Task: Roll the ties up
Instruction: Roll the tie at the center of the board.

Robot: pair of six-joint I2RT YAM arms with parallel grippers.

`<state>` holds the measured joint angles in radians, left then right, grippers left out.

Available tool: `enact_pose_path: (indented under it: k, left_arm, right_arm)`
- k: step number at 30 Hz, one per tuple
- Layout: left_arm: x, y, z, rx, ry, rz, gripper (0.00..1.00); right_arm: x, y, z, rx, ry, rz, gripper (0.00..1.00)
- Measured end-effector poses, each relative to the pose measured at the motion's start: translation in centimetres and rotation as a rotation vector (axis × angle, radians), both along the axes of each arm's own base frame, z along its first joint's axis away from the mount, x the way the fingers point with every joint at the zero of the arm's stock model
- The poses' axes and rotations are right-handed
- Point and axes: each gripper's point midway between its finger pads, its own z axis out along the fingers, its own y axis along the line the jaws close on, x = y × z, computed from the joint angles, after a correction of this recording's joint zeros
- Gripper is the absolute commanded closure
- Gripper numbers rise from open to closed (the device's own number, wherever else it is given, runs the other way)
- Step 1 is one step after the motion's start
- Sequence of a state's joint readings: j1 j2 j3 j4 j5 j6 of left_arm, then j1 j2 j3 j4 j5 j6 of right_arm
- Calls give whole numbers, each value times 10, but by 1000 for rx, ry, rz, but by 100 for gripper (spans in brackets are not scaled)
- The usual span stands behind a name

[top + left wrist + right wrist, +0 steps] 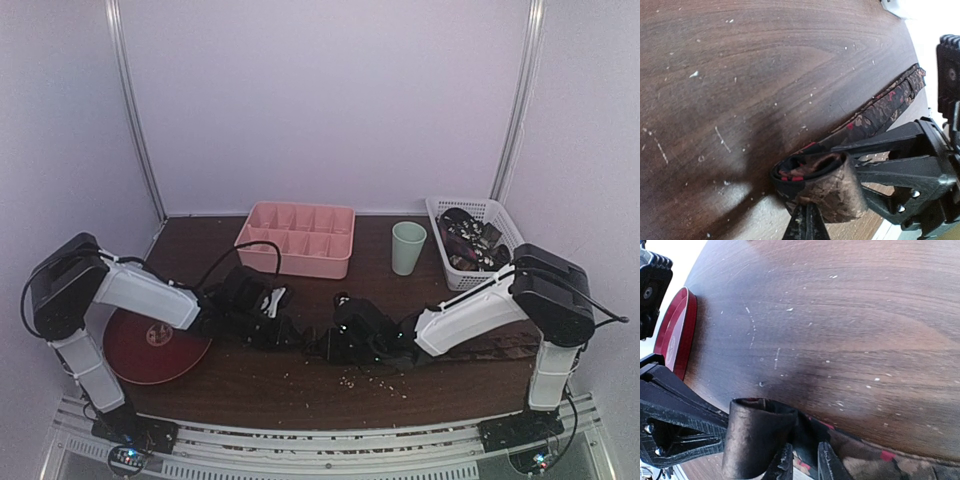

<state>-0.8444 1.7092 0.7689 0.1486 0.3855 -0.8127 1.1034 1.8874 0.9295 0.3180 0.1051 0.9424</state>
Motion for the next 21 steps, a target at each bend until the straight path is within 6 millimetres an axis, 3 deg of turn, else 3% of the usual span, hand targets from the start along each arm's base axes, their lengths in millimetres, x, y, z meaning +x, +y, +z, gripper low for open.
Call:
enact_pose_path:
  k: [10, 17, 21]
  left_arm:
    - [0, -7, -3, 33, -17, -30, 98]
    - [0, -11, -4, 41, -24, -44, 98]
    - [2, -12, -4, 49, -29, -47, 97]
  right_arm:
    - [2, -19, 14, -24, -25, -53, 69]
    - [5, -17, 34, 32, -47, -71, 61]
    - [5, -15, 34, 35, -47, -69, 61]
